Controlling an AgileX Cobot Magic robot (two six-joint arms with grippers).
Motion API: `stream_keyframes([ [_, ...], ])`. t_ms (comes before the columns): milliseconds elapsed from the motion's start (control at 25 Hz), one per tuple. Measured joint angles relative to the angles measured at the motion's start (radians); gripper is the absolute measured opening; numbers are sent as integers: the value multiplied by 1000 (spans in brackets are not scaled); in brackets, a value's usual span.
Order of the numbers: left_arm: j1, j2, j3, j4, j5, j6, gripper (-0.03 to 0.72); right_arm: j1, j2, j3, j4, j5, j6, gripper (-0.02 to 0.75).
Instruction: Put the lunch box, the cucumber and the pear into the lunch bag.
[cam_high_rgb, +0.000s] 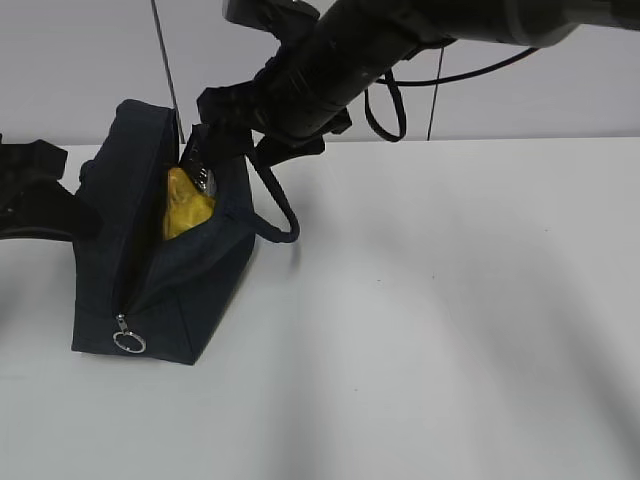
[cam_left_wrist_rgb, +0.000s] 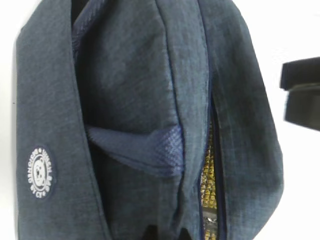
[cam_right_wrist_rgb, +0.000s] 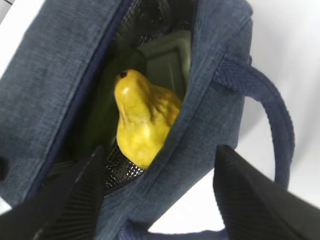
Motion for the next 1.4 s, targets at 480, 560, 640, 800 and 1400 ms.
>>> stream_keyframes([
  [480, 0, 0, 0, 0, -1, 0, 3, 0, 60, -5, 23, -21, 11, 463],
  [560, 0, 0, 0, -1, -1, 0, 3, 0, 61, -7, 27, -22, 12, 414],
  [640, 0, 0, 0, -1, -1, 0, 3, 0, 61, -7, 29, -22, 15, 312],
  [800, 0, 0, 0, -1, -1, 0, 3, 0, 78, -9, 29, -20, 15, 230],
  [1400, -62, 0, 0, -64, -1, 2, 3, 0, 49, -93, -195, 110, 68, 6],
])
